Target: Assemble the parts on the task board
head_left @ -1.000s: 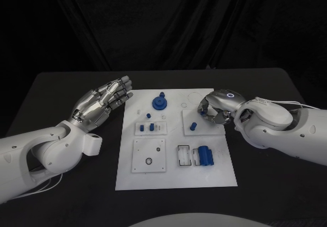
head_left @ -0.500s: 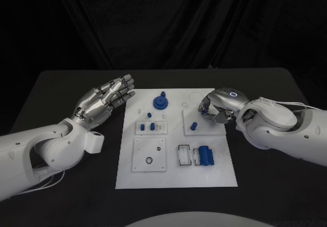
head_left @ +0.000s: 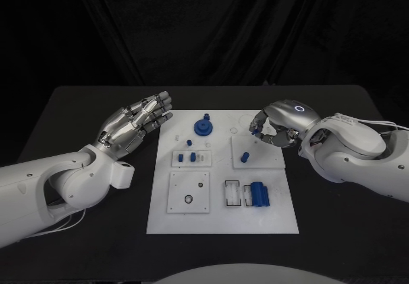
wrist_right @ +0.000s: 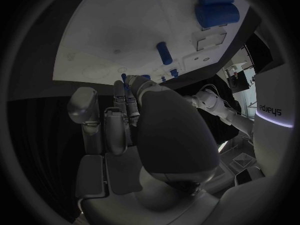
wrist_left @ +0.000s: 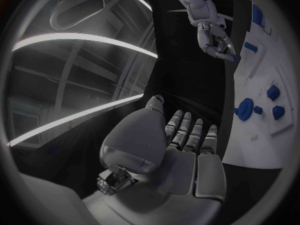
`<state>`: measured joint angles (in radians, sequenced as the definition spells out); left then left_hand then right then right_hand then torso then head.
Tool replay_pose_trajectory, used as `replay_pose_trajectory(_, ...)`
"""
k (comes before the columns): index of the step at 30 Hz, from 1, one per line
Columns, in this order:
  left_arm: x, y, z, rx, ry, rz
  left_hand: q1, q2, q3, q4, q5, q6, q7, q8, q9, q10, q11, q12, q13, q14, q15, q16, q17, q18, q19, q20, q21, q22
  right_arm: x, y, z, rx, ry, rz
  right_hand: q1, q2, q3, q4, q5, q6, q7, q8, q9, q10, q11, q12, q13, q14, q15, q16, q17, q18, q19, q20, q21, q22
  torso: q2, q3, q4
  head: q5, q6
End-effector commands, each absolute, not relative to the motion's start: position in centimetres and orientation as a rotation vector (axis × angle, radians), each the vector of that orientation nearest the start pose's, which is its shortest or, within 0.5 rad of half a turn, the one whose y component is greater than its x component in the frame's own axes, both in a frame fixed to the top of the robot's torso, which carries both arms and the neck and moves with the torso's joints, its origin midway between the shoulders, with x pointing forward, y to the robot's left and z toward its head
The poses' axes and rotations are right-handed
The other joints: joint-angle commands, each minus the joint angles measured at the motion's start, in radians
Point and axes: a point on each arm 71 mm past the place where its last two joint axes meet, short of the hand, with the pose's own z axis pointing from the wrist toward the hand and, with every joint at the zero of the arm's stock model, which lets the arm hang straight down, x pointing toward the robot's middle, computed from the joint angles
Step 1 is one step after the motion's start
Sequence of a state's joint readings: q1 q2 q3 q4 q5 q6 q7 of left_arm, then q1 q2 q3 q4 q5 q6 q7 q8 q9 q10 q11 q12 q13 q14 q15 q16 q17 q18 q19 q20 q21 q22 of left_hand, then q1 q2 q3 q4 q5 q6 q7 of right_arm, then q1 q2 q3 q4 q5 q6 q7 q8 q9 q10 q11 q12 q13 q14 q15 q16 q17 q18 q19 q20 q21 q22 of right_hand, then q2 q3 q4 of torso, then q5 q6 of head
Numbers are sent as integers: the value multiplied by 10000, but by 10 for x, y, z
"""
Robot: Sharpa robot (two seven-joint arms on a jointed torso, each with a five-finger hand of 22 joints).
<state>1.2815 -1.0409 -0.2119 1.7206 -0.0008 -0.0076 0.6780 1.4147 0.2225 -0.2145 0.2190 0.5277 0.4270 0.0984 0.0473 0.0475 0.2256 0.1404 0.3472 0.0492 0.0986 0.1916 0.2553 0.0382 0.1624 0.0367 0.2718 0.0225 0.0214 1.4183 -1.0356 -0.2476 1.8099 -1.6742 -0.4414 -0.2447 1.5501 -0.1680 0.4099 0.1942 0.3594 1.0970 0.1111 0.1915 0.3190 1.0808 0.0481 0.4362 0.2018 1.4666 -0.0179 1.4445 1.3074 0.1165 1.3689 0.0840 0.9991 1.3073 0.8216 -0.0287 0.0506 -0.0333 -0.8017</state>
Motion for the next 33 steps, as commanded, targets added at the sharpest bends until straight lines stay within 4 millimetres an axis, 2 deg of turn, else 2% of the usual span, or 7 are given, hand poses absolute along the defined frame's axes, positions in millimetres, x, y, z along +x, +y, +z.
replay_pose_trajectory(1, 429, 237, -158, -8585, 12187, -20247, 117, -11, -1, -45, 63, -72, 3, -27, -8, -1, 97, -60, 15, 11, 63, 28, 7, -122, -17, 39, -37, -19, 429, -207, -127, -3265, 14654, 5580, -83, -29, -38, -74, -89, 13, -8, 21, 60, 149, -25, -49, -14, 423, -73, -3, 915, -83, 41, -35, 14, 1212, -4, -3, -6, 67, -70)
replay_pose_trajectory(7, 430, 238, -159, -8588, 12196, -20217, 100, -13, 5, -44, 54, -85, 16, -26, -8, -40, 126, -70, 14, -38, 58, -15, -1, -131, -40, 37, -45, -28, 415, -180, -124, -3898, 14642, 6553, -120, -149, -86, -109, -212, 11, -32, 11, 127, 334, -64, -110, -14, 445, -106, 19, 950, -96, 71, -59, 102, 1232, -11, -9, -3, 209, -159)
replay_pose_trajectory(11, 431, 239, -159, -8601, 12203, -20169, 90, -2, 16, -41, 54, -98, 41, -26, -9, -66, 116, -78, 13, -68, 51, -36, -5, -131, -55, 31, -50, -34, 404, -158, -128, -4447, 14681, 7224, -97, -162, -73, -130, -285, -4, -40, -6, 141, 355, -72, -152, -21, 451, -113, 27, 964, -99, 76, -64, 121, 1236, -7, -3, 2, 378, -222)
replay_pose_trajectory(14, 431, 239, -159, -8616, 12214, -20154, 87, 0, 19, -40, 54, -104, 51, -26, -9, -78, 110, -83, 13, -76, 50, -35, -5, -131, -54, 29, -49, -32, 399, -142, -133, -4951, 14729, 7523, -89, -171, -67, -141, -302, -27, -33, -24, 144, 354, -68, -178, -25, 452, -114, 25, 962, -98, 73, -67, 114, 1234, -20, -17, 6, 558, -314)
replay_pose_trajectory(19, 432, 238, -160, -8640, 12262, -20151, 87, 0, 19, -40, 54, -104, 51, -26, -9, -78, 110, -83, 13, -76, 50, -35, -5, -131, -54, 29, -49, -32, 396, -118, -139, -5748, 14959, 7635, -134, -157, -44, -121, -398, -155, 9, -124, 151, 294, -18, -328, -55, 429, -78, -22, 910, -84, 23, -53, -1, 1204, -20, 1, 14, 759, -446)
replay_pose_trajectory(27, 432, 235, -160, -8662, 12320, -20224, 80, 1, 24, -41, 54, -108, 79, -24, -8, -102, 96, -90, 12, -95, 45, -42, -6, -128, -56, 26, -47, -31, 392, -92, -151, -6862, 15014, 7794, -154, -172, -59, -125, -422, -146, 7, -127, 164, 322, -20, -344, -52, 419, -72, -42, 887, -80, 9, -46, -30, 1197, -20, -18, 7, 961, -698)
replay_pose_trajectory(33, 432, 233, -161, -8665, 12352, -20281, 79, 6, 37, -46, 62, -147, 74, -29, -12, -151, 94, -120, 7, -114, 58, -43, -6, -130, -65, 33, -49, -33, 387, -82, -161, -7268, 15164, 7969, -159, -199, -67, -149, -363, -146, 4, -137, 175, 356, -25, -361, -48, 419, -73, -35, 900, -80, 1, -43, -30, 1198, -29, -19, 12, 1141, -710)
